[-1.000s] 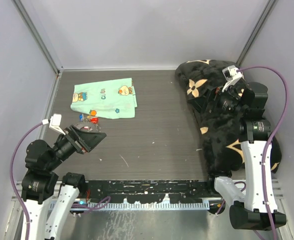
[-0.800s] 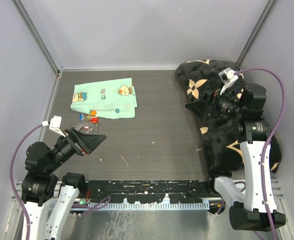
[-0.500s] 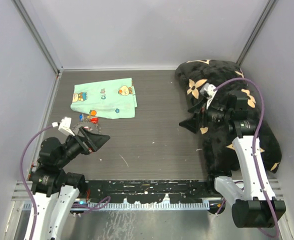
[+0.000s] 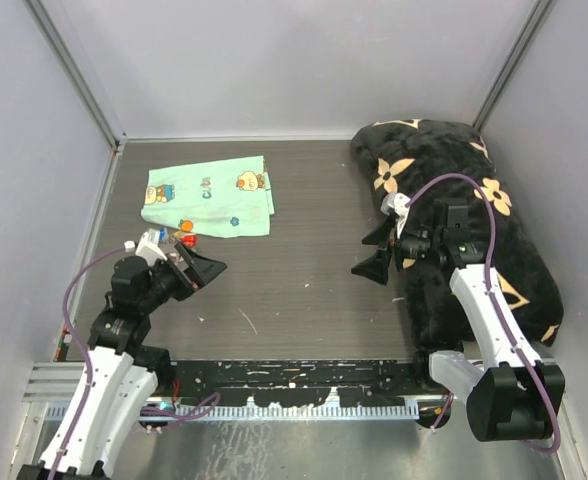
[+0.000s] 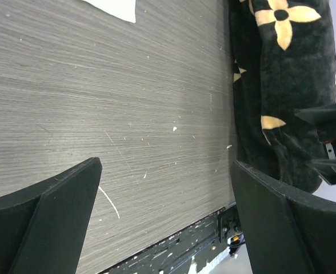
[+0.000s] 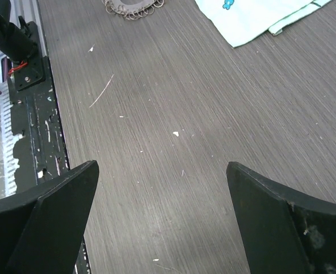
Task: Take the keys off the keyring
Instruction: Pick up the keyring from the center of the board.
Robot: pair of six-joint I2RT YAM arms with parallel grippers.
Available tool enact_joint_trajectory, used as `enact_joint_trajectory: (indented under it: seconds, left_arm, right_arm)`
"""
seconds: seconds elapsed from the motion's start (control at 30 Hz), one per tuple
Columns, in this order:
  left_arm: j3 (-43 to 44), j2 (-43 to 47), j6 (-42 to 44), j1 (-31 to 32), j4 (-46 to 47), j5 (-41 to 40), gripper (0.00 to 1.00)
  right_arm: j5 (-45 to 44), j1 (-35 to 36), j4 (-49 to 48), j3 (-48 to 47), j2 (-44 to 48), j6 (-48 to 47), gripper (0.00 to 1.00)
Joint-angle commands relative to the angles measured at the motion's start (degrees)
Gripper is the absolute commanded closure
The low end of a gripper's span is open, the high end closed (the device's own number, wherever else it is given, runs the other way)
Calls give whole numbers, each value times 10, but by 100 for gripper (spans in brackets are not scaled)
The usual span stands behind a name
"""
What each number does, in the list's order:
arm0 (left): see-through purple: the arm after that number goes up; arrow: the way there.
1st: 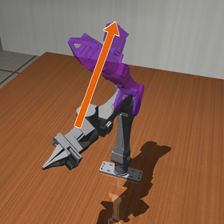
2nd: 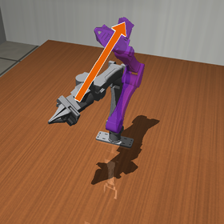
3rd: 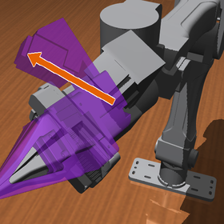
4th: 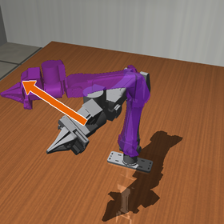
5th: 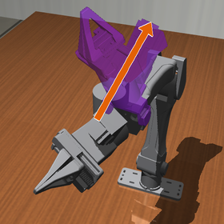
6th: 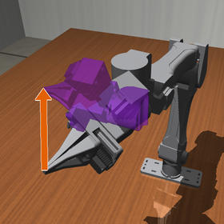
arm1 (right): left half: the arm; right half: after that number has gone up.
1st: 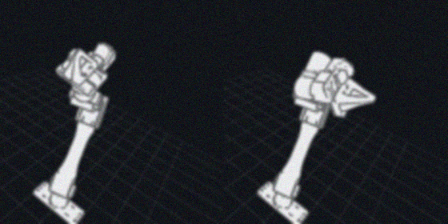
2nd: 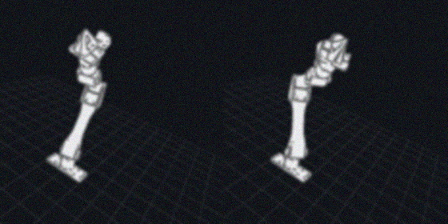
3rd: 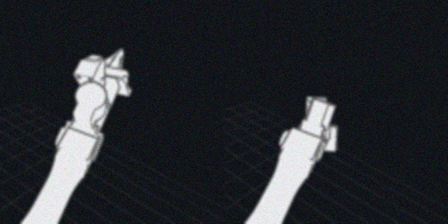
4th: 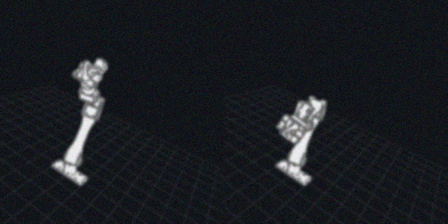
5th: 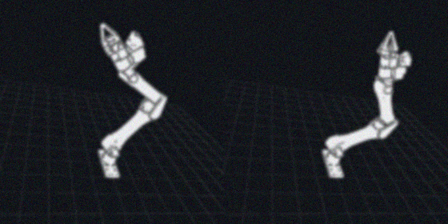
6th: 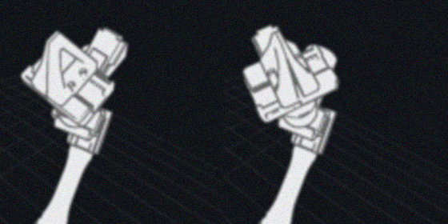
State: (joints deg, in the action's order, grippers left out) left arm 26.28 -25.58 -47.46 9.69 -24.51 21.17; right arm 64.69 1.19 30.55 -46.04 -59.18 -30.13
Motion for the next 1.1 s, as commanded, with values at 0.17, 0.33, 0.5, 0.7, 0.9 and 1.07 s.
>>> enact_joint_trajectory:
  seconds: [0.17,0.33,0.5,0.7,0.9,1.07]
  left_arm:
    - [-1,-71,-49,-21,161,8,1]
    - [1,-142,-79,-48,219,70,3]
    - [23,-163,-51,-52,202,59,2]
    - [38,-206,11,-64,176,23,3]
    - [81,-272,57,-72,134,6,4]
    - [119,-290,101,-72,87,-37,4]
  right_arm:
    - [-21,11,-32,-2,15,1,0]
    - [-40,11,-26,-3,26,2,0]
    - [-43,12,-20,-6,25,2,0]
    - [-58,15,-8,-10,22,-3,0]
    - [-59,18,-5,-8,20,-8,0]
    - [-62,24,-4,-7,15,-8,0]
